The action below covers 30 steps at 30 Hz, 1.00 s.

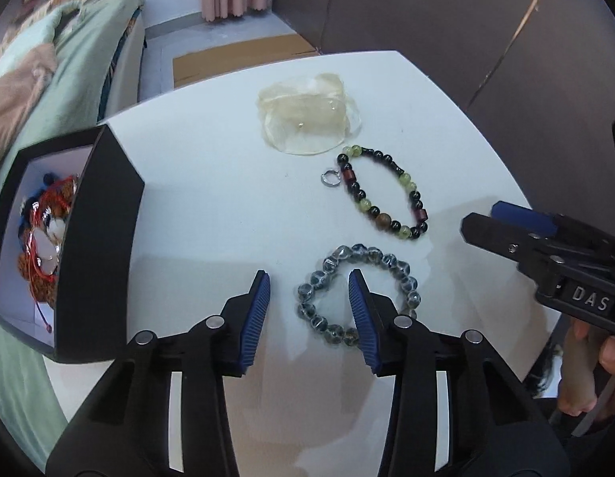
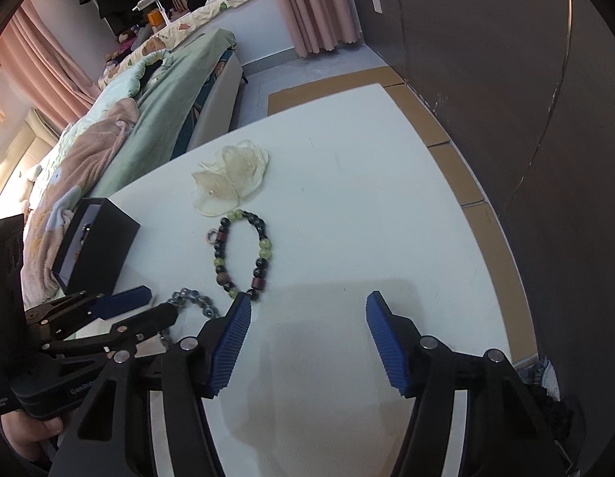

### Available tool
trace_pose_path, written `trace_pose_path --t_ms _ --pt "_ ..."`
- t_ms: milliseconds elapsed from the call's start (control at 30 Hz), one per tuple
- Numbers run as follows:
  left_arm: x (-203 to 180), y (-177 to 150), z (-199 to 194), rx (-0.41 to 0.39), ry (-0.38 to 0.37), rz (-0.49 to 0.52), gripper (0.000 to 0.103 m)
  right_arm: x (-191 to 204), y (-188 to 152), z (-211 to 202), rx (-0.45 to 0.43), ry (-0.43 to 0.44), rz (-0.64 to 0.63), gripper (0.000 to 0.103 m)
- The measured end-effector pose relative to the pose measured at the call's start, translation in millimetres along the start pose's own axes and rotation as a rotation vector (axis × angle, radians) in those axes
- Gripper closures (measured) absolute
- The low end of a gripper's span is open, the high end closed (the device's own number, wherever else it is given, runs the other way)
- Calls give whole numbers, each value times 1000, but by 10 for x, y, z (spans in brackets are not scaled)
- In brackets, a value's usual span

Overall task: Organize jewelry
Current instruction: 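Reach the left gripper to the grey hematite bead bracelet and grasp it, then lower the grey bracelet into the box with the left gripper while the right grasps the green-black bead bracelet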

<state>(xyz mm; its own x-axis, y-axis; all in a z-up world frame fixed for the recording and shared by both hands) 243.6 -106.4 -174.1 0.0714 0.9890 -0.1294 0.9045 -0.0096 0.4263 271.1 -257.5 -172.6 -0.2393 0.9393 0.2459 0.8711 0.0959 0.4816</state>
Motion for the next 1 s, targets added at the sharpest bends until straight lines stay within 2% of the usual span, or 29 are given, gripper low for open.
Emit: trace_pose_path --t_ms 33,100,200,333,433,533,667,700,767,800,867,1000 --pt "-25 0 12 0 16 13 64 11 -2 17 3 -2 -5 49" --pt "-25 21 26 2 56 23 88 53 16 68 12 -9 -19 54" --pt "65 64 24 21 20 -8 93 116 70 115 16 -15 -37 58" --pt "190 87 -86 2 9 -43 93 234 138 176 20 -24 -75 59" --pt "266 102 -221 -24 2 -68 93 314 183 248 35 -33 -94 67" --pt "321 122 -361 -49 -4 -81 93 409 235 305 36 -37 -115 68" --pt "427 151 -572 -88 -7 -107 93 527 306 410 38 -78 -150 73" --pt "451 164 -620 -96 -6 -111 93 561 324 429 37 -104 -169 75" --pt "504 178 -726 -112 -7 -121 93 592 347 444 45 -162 -198 90" --pt "532 180 -777 -121 -8 -126 93 592 359 445 50 -168 -200 94" --pt "594 189 -878 -141 -6 -136 93 586 385 426 68 -139 -185 96" --pt "727 235 -1066 -181 -16 -165 93 583 426 228 29 -75 -151 96"
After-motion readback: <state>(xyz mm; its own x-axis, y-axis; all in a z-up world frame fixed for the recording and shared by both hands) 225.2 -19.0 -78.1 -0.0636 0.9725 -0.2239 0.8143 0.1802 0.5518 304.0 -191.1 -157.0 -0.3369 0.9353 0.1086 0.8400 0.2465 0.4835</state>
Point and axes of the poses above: each gripper's, at about its wrist camera, not at the fingertips, and z roughly the way its jaws point, x to its left, y to its top, the point moved 2 cm from there along z, roughly the way its jaws point, and after that the axes turned 2 degrees about -z, right-handed, at the moved point
